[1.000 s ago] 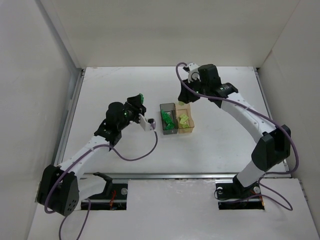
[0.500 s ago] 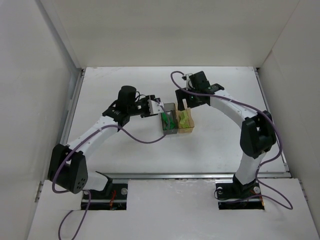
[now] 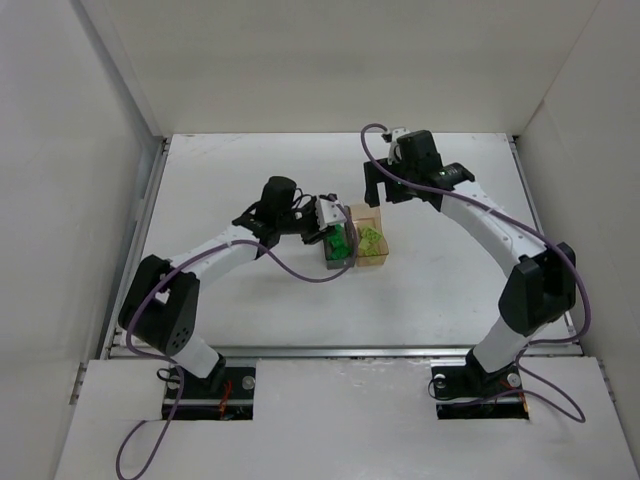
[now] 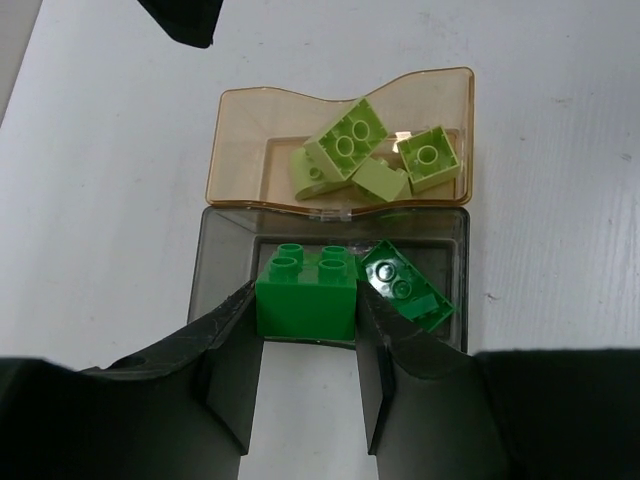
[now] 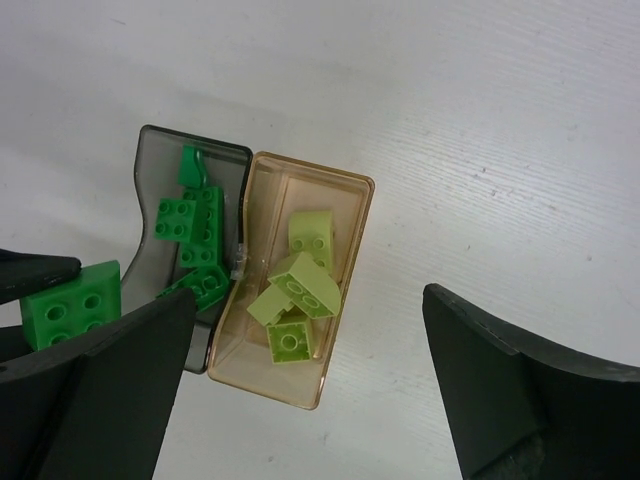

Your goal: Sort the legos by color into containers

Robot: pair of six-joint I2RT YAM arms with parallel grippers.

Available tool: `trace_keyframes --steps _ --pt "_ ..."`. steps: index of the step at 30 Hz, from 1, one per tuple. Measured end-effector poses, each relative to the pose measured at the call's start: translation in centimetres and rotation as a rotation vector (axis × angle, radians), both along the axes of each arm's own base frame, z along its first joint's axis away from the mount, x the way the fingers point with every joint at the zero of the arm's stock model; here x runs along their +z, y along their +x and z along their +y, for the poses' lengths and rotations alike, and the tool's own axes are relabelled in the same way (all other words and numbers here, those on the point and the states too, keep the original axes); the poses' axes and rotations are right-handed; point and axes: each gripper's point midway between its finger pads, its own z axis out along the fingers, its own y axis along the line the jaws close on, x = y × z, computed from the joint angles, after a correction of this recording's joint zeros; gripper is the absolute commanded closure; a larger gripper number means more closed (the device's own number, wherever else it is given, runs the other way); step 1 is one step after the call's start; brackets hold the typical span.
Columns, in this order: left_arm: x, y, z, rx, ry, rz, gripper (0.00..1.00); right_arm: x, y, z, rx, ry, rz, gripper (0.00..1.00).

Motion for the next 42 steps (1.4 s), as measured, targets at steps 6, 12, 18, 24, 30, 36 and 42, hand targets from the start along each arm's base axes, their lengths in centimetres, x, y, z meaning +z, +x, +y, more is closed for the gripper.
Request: trace_keyframes --steps 6,12,18,24,30,36,42 --pt "-0.2 0.6 -0.2 -0.001 -0.003 -0.021 0.0 0.3 0.0 -0.3 -0.01 -0.005 -0.01 0.0" --pt "-0.3 1.4 0.1 0.041 0.009 -0.033 0.0 0.6 -0.2 -0.7 -0.022 -0.014 -0.013 0.0" --pt "2.6 4.7 1.6 0.297 -0.074 -0.057 0.0 1.5 0.5 -2.6 -0.098 -0.003 -0.026 0.0" --pt "8.8 12.4 11.6 0.946 -0.218 -0.216 0.0 2.9 2.9 -12.3 -0.472 -0.006 -0.073 0.0" --pt "11.2 14.5 27.4 1.514 -0.272 -0.356 0.0 6.2 -0.8 -24.0 -0.88 -0.029 -0.229 0.0" --pt "10.9 12.1 38.6 1.837 -0.309 -0.387 0.0 10.3 -2.2 -26.0 -0.99 -0.037 -0.38 0.0" --pt "10.3 10.0 39.1 1.85 -0.341 -0.376 0.0 10.7 -2.1 -26.3 -1.005 -0.034 -0.405 0.0"
